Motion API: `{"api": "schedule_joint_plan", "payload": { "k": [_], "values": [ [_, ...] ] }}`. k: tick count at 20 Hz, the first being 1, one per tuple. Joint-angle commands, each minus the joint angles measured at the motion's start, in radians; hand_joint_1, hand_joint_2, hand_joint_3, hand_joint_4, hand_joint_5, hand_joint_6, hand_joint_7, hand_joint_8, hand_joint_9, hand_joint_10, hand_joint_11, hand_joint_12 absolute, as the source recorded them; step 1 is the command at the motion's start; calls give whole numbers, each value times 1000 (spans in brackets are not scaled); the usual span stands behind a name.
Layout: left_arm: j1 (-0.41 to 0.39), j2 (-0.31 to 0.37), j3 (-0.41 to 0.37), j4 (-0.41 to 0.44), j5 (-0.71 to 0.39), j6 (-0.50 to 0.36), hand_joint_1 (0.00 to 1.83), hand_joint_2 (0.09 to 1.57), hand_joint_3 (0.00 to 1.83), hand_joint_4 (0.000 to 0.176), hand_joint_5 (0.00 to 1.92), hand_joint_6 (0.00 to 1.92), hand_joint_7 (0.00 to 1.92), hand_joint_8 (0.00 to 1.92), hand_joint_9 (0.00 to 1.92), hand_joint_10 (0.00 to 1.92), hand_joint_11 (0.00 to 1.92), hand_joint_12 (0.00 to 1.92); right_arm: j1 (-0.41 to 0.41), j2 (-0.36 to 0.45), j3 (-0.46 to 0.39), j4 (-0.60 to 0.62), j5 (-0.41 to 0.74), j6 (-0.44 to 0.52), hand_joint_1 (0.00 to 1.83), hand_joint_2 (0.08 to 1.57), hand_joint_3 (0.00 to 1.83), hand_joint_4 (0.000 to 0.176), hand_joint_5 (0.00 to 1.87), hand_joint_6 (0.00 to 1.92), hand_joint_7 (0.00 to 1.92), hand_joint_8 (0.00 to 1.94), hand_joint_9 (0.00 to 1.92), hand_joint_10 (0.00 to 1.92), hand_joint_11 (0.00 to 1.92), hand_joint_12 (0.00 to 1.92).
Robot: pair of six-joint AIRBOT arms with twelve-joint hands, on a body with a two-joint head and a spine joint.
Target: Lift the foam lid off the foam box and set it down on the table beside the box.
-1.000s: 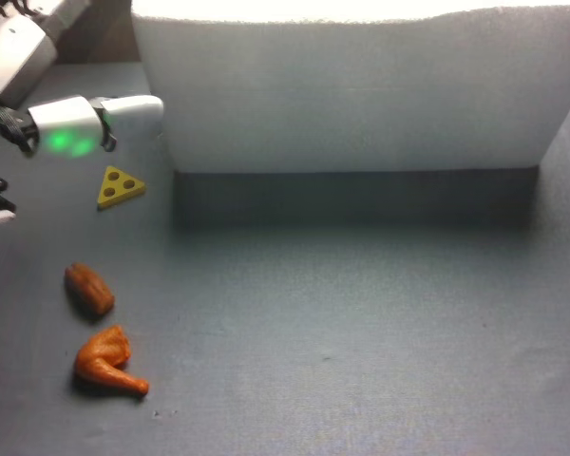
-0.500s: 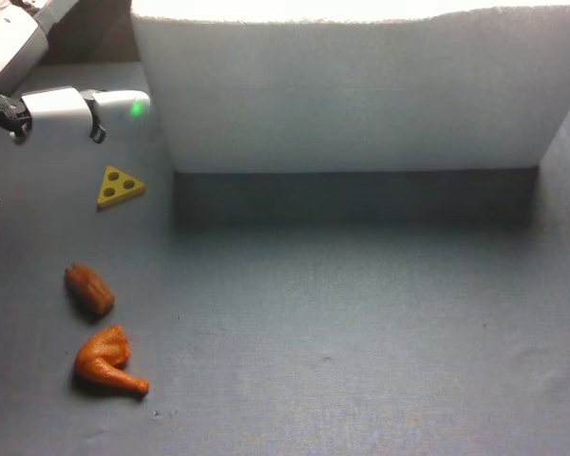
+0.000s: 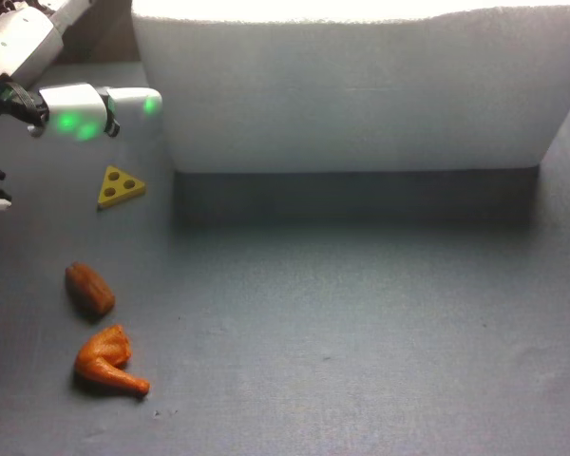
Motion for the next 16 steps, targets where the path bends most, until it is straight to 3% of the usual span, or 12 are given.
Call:
{"api": "schedule_joint_plan", "payload": {
  "k": [1, 4, 16],
  "values": [
    [-16, -2, 13, 5, -102, -5, 555, 1003, 0, 11, 0, 0, 0, 0, 0, 0, 0, 0, 14, 11, 14, -11, 108, -2, 493, 1138, 4, 0, 0, 0, 0, 0, 0, 0, 0, 1921],
    [-35, -38, 54, -4, -57, -12, 521, 1000, 0, 0, 0, 0, 0, 0, 0, 0, 0, 0, 67, -31, 61, -9, 36, -30, 531, 1137, 1, 0, 0, 0, 0, 0, 0, 0, 0, 1921],
    [-60, -68, 94, -6, -13, -13, 492, 1005, 0, 0, 0, 0, 0, 0, 0, 0, 0, 0, 99, -40, 74, -24, 18, -34, 553, 1146, 5, 0, 0, 0, 0, 0, 0, 0, 0, 1921]
  ]
}}
